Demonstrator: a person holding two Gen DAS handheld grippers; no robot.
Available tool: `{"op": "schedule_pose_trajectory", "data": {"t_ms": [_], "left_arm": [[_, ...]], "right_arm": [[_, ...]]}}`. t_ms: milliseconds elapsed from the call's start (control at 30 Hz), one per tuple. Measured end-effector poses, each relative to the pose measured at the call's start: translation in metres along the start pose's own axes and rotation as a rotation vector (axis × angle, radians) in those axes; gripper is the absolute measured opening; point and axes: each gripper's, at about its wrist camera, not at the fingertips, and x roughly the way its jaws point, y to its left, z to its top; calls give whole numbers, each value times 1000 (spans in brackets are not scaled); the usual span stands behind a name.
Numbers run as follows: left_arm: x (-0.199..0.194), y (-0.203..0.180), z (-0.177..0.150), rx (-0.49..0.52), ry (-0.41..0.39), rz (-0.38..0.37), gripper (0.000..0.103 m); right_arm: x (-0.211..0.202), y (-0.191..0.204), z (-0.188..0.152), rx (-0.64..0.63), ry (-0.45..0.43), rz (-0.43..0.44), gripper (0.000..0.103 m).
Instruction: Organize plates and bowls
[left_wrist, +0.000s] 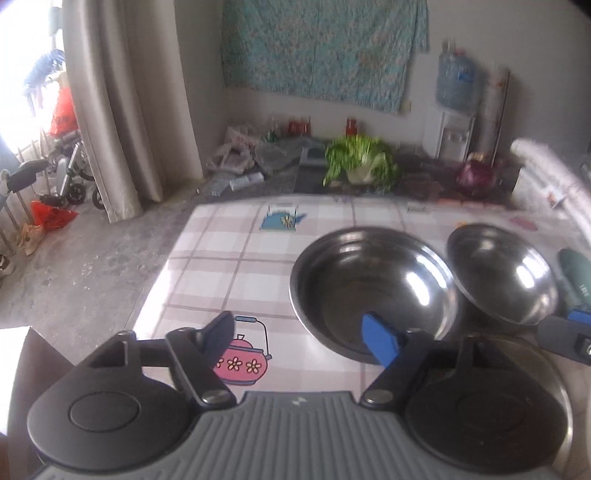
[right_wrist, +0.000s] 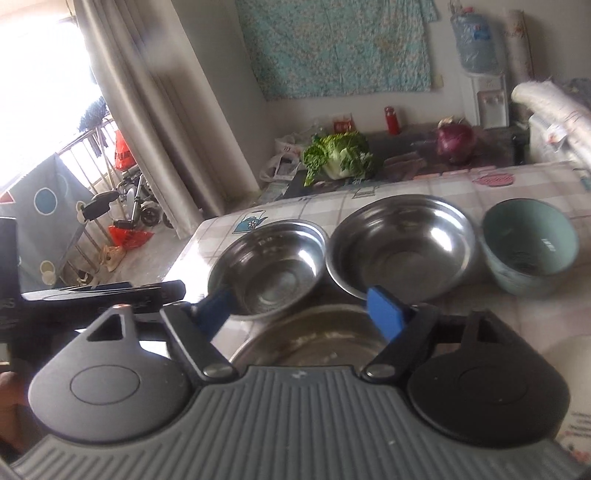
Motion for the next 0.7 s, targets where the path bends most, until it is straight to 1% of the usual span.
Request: {"op": "schedule_pose_trajectory", "data": {"t_ms": [33,67,100,133,167,200,233,267,333,500,633,700], "left_arm": [[14,-3,5,15,34,-2,64],[26,-5,9,29,60,-6,62],[37,-8,12,43,81,-6,60],[48,-11,15,59,102,3,54],[57,-14,16,71,119,19,46],[64,-14,15,79,135,33,42],[69,-14,15,83,149,39,37],[72,-12,13,82,160,39,35],[71,-5,10,70,153,28,35],[65,21,3,38,170,48,34],[62,38,-2,4,190,19,39],[63,41,-3,1,201,13,46]], "right_arm": [[12,0,3,7,14,2,66],[23,-1,6,10,26,6,63],[31,-1,8,10,37,9,57],[38,0,9,9,48,9,51],[45,-2,9,5,55,8,49],[51,-1,11,-3,65,9,46],[54,-1,12,-12,71,8,43],[58,-1,13,-22,77,8,41],[63,-2,16,-40,88,5,32],[73,-7,26,-68,113,7,25],[91,1,33,-81,153,31,23],[104,9,33,-93,182,41,22]]}}
